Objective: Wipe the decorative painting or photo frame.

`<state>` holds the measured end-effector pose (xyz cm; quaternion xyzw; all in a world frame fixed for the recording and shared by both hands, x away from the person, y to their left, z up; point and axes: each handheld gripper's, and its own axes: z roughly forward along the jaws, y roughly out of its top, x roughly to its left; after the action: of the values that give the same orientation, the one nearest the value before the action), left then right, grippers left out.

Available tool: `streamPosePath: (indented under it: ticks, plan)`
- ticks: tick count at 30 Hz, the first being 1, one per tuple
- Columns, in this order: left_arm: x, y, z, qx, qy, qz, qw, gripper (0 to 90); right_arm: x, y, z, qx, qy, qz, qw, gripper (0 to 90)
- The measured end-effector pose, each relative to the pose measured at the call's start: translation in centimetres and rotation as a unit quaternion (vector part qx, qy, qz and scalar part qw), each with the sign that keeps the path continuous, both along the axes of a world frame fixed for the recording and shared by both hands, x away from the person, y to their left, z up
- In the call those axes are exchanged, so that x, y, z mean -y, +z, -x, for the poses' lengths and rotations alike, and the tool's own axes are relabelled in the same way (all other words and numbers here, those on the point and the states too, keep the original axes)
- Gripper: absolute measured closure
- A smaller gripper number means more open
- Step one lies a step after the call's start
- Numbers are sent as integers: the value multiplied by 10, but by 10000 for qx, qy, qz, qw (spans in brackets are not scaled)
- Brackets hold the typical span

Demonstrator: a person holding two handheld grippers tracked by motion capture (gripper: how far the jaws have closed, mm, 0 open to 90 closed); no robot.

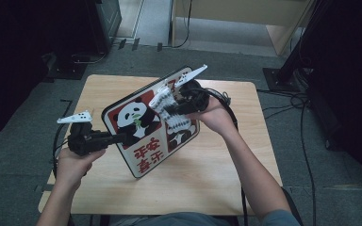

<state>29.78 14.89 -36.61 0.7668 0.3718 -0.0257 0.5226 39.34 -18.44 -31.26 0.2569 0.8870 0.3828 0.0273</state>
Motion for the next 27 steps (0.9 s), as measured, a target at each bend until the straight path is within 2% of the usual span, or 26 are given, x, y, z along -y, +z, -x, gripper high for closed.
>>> streamPosePath:
  ticks: [27]
  plan:
    - [0,-1,-1,-124,31,90,9999,758,2,-28,5,-329,-40,290,9990,757]
